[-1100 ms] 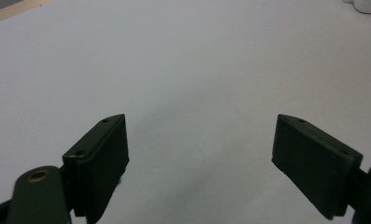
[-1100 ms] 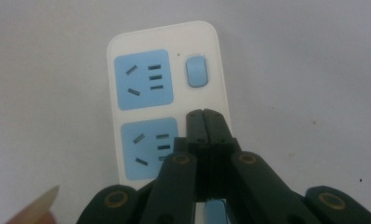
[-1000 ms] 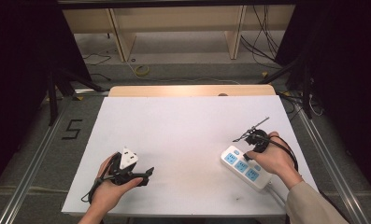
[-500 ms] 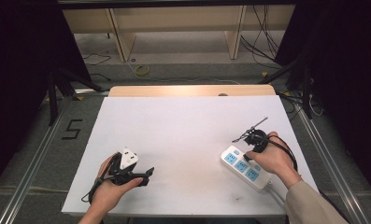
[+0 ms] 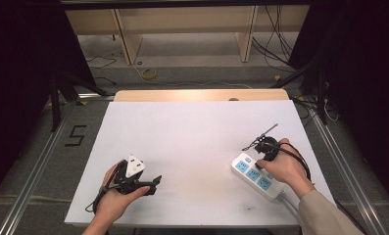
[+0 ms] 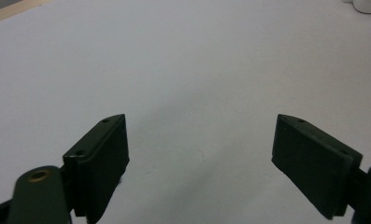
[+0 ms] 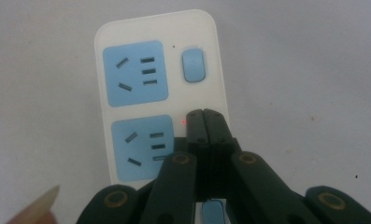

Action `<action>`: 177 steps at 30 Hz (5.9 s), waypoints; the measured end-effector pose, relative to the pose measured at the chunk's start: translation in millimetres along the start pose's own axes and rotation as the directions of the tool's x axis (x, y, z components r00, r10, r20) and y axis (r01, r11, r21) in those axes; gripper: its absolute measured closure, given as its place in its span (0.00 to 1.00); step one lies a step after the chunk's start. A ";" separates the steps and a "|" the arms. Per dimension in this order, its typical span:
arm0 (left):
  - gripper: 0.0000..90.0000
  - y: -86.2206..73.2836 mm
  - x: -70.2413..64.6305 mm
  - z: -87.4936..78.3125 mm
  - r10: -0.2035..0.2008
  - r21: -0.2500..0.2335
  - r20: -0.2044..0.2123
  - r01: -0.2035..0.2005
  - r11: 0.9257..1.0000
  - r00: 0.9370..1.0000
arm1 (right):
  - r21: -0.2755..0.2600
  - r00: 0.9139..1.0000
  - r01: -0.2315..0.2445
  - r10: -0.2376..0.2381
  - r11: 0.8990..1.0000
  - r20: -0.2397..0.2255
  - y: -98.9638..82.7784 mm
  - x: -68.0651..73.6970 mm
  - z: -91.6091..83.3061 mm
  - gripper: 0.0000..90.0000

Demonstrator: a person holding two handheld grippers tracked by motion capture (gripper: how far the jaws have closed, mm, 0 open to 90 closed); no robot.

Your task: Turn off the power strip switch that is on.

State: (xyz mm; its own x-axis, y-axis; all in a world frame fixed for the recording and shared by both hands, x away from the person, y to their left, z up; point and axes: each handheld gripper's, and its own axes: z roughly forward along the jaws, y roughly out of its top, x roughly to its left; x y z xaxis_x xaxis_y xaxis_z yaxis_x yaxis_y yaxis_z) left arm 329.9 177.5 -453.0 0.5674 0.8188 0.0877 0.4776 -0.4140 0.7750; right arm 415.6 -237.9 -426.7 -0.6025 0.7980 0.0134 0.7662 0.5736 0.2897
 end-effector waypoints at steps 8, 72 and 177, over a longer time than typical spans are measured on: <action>0.20 0.1 0.0 0.1 -0.001 0.001 -0.001 0.001 1.000 1.000 | 0.008 1.000 -0.003 0.003 1.000 0.010 1.2 1.6 0.4 1.00; 0.20 2.2 -3.0 2.7 0.005 -0.002 0.004 -0.005 1.000 1.000 | 0.034 0.999 -0.011 0.010 0.999 0.035 -0.6 2.7 2.6 1.00; 0.21 0.6 0.1 2.0 -0.001 -0.003 0.003 0.001 1.000 1.000 | -0.439 0.991 0.021 -0.078 0.898 -0.111 -41.4 5.5 -24.3 0.94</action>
State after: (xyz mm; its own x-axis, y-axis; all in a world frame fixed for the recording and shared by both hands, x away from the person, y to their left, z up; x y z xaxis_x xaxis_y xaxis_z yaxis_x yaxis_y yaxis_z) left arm 331.6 176.5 -453.8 0.5688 0.8181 0.0847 0.4763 -0.4116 0.7770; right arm 375.1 -261.7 -415.3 -0.6812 0.7257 0.0968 0.5772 0.4510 0.6808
